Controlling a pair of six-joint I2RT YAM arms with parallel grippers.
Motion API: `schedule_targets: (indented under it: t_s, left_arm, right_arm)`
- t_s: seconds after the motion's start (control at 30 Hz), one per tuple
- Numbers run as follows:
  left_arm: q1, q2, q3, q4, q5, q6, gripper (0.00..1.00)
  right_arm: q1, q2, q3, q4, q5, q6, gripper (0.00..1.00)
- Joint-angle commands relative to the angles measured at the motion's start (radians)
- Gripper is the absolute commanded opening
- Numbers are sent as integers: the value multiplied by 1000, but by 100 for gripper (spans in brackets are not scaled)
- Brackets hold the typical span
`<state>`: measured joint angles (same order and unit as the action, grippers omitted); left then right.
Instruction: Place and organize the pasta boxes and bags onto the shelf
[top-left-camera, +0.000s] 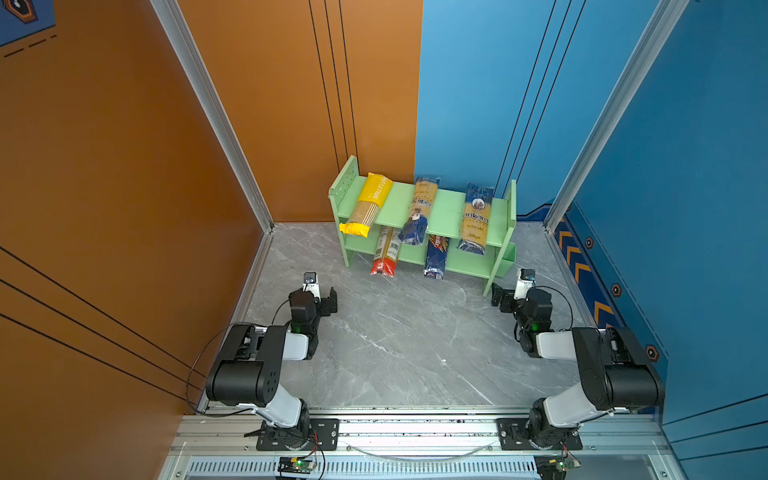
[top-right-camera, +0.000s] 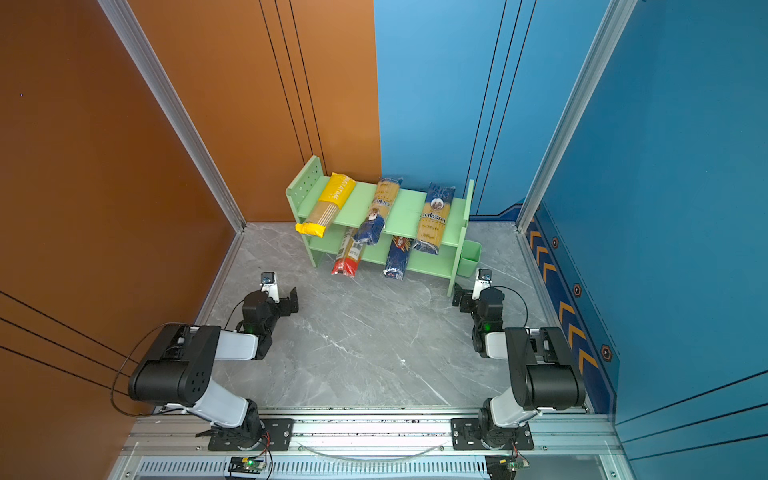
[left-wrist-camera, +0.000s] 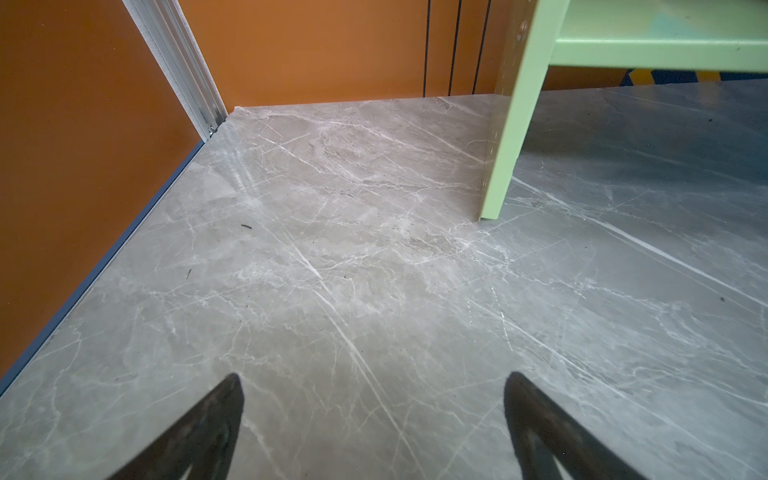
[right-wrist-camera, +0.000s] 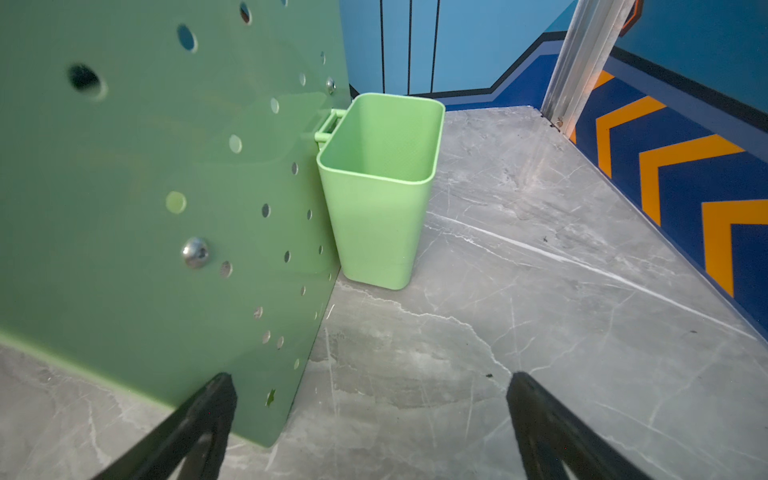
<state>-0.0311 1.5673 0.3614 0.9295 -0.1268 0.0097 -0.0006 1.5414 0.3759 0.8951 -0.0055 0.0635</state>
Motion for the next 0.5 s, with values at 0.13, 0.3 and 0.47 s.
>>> schedule_targets:
  t_s: [0.13, 0.3, 0.47]
  left_arm:
    - [8, -4, 17, -4, -12, -7, 98]
    - [8, -5, 17, -4, -13, -7, 98]
    - [4, -5, 17, -4, -18, -4, 98]
  right_arm:
    - [7, 5, -3, 15, 45, -3, 100]
    - [10, 6, -3, 15, 58, -2, 100]
    - [10, 5, -3, 15, 58, -2, 100]
